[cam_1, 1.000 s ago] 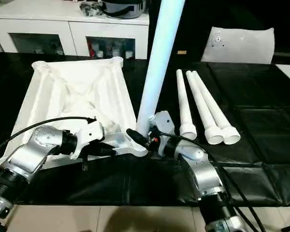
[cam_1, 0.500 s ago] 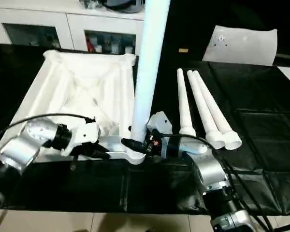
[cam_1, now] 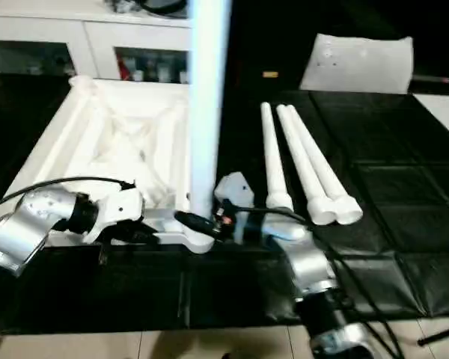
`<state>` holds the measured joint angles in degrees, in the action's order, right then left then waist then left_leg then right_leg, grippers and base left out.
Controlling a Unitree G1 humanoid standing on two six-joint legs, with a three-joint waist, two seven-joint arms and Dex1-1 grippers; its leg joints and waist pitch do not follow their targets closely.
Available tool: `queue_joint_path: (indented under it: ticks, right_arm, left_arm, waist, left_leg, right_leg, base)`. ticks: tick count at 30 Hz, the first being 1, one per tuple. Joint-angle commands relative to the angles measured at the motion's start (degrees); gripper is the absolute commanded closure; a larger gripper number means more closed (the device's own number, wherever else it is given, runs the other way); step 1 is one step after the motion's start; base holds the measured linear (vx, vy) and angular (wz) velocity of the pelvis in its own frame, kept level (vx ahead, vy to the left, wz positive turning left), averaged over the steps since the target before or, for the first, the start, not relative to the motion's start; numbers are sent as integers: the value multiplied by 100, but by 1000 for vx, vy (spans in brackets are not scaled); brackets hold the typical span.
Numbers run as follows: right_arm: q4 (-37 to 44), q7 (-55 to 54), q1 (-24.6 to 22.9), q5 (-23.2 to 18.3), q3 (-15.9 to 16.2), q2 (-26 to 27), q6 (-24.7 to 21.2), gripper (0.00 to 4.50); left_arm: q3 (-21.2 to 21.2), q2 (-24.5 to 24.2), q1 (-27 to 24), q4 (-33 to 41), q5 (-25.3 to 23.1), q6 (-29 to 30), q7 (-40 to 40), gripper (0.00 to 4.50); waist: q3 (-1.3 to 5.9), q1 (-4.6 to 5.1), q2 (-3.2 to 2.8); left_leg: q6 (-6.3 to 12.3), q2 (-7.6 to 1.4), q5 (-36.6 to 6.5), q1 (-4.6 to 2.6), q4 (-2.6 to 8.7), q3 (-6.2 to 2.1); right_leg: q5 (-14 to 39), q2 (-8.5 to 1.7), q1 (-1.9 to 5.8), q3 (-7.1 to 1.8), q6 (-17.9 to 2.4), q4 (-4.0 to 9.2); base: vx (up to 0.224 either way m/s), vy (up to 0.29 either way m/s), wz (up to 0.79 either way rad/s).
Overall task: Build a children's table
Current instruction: Insert table leg to table base
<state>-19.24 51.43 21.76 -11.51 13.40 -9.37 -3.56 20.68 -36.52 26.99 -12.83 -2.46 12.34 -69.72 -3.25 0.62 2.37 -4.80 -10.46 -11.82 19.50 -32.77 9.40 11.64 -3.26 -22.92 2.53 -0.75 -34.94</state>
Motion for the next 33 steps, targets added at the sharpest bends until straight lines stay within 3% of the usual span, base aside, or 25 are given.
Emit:
queue_joint_path:
  ticks: [1,3,4,8,9,11,19,20,21,22,24,31,33]
  right_arm:
    - [-646,-453,-79,418,181,65,-168,259]
    - [-721,-635,-33,435,120,150,-177,259]
    - [-763,-802,-1,453,64,216,-201,259]
    - [-1027,-1614,149,542,-201,481,-156,259]
    - [-1146,-1965,226,568,-318,577,-152,259]
    - [-1236,-2205,280,586,-391,640,-147,259]
    - [-1373,-2565,284,533,-528,879,-313,259]
    - [-1363,-2575,275,516,-537,891,-329,259]
    - [-1324,-2548,242,422,-577,916,-370,259]
    - [-1278,-2517,213,329,-624,926,-412,224]
    - [-1248,-2558,198,277,-677,941,-443,189]
    - [-1075,-2464,85,249,-750,950,-394,138]
    - [-772,-2254,-67,97,-748,844,-655,105]
  left_arm:
    - [4,57,-263,436,-57,432,348,450]
    - [-155,192,-546,854,-54,915,725,450]
    - [-209,299,-704,1105,-40,1189,896,450]
    - [-228,868,-1089,1834,-71,2123,1537,450]
    - [-197,1200,-1049,1845,-127,2367,1854,450]
    - [-177,1412,-983,1822,-178,2516,2077,450]
    - [-127,1766,-463,1369,-391,2584,2521,450]
    - [-127,1758,-448,1334,-392,2567,2527,450]
    - [-121,1717,-406,1229,-413,2505,2541,450]
    - [-122,1668,-373,1144,-412,2456,2518,450]
    - [-160,1643,-346,1077,-408,2430,2533,450]
    - [-189,1525,-256,875,-378,2117,2456,450]
    - [-90,1383,-227,794,-423,1799,2323,450]
  waist:
    - [94,-44,-72]
    - [73,32,-69]
    - [76,27,-76]
    - [84,61,-86]
    - [90,57,-67]
    - [102,38,-71]
    - [151,-14,-68]
    - [140,-13,-81]
    - [144,-17,-115]
    - [149,-20,-97]
    - [157,-31,-108]
    - [180,-71,-115]
    - [179,-77,-119]
  left_leg:
    - [-10,-269,-1986,63,485,-133]
    - [-33,-265,-2102,98,500,-168]
    - [-14,-254,-2148,71,491,-162]
    - [-25,-268,-2175,29,470,-136]
    - [-6,-255,-2192,-1,458,-121]
    - [5,-243,-2178,-3,454,-109]
    - [77,-241,-1910,35,454,-70]
    - [66,-247,-1899,81,481,-88]
    - [54,-246,-1925,77,479,-94]
    - [46,-247,-2002,47,470,-85]
    - [41,-248,-1980,54,480,-90]
    - [47,-244,-1744,77,470,-69]
    - [85,-247,-1643,97,482,-75]
  right_leg:
    - [2967,-480,162,-304,-822,583]
    - [3297,-478,156,-286,-729,606]
    - [3426,-465,133,-287,-672,638]
    - [3292,-446,69,-309,-745,648]
    - [3319,-426,48,-304,-715,677]
    - [3177,-411,54,-304,-700,680]
    - [2403,-394,81,-312,-752,647]
    - [2371,-395,115,-294,-770,628]
    - [2402,-400,118,-290,-761,633]
    - [2458,-400,96,-296,-739,650]
    - [2377,-400,115,-295,-742,645]
    - [2076,-403,152,-300,-856,617]
    - [1943,-399,182,-295,-867,611]
  base:
    - [0,0,0]
    - [0,0,0]
    - [0,0,0]
    - [0,0,0]
    - [0,0,0]
    - [0,0,0]
    - [0,0,0]
    - [0,0,0]
    - [0,0,0]
    - [0,0,0]
    - [0,0,0]
    - [0,0,0]
    - [0,0,0]
